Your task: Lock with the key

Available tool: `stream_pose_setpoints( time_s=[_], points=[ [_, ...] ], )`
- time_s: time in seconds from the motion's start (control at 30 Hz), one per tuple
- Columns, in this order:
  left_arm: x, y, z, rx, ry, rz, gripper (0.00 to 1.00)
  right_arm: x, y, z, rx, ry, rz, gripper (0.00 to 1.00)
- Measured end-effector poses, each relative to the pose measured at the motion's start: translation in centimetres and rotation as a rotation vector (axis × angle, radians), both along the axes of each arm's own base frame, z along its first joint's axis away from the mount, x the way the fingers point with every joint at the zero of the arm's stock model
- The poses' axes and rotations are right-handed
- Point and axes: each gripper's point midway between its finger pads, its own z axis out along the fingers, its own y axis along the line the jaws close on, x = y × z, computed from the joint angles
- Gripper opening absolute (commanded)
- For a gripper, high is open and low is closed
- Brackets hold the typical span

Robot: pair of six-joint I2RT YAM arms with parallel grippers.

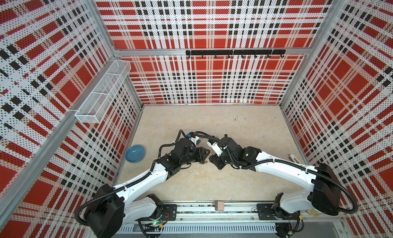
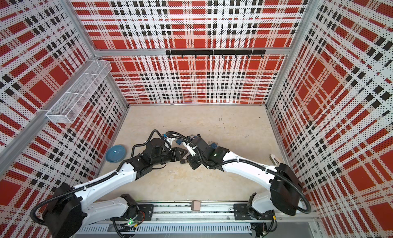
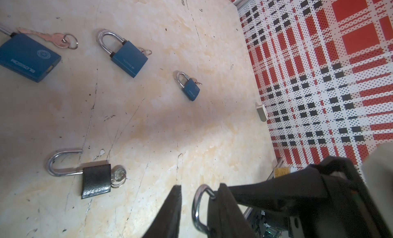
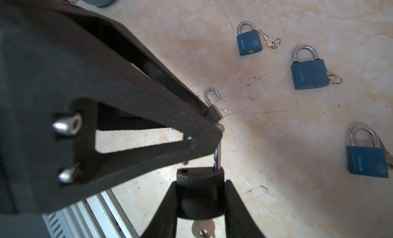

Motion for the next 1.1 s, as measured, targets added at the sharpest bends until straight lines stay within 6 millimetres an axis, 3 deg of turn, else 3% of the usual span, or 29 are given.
stream_pose_setpoints(
  time_s=[0.5,0.77,0.83,0.93,1.1],
  points=[
    [-0.1,-0.4,-0.3,-0.007,0.011,-0.018,0.22,0.1,0.1,0.2,0.004,-0.003,0.000,0.16],
    [0.0,-1.3,0.9,-0.049,-0.008,-0.045,0.00,0.2,-0.1,0.3,0.001,0.000,-0.012,0.17],
    [0.0,-1.3,0.9,-0.051,-0.008,-0.045,0.00,0.2,-0.1,0.4,0.004,-0.002,-0.017,0.23],
    [0.1,-1.4,1.0,-0.054,-0.008,-0.043,0.00,0.3,-0.1,0.5,0.010,0.000,-0.029,0.45],
    [0.5,-1.0,1.0,-0.065,-0.004,0.004,0.00,0.6,-0.5,2.7,0.106,-0.029,-0.048,0.52]
  ],
)
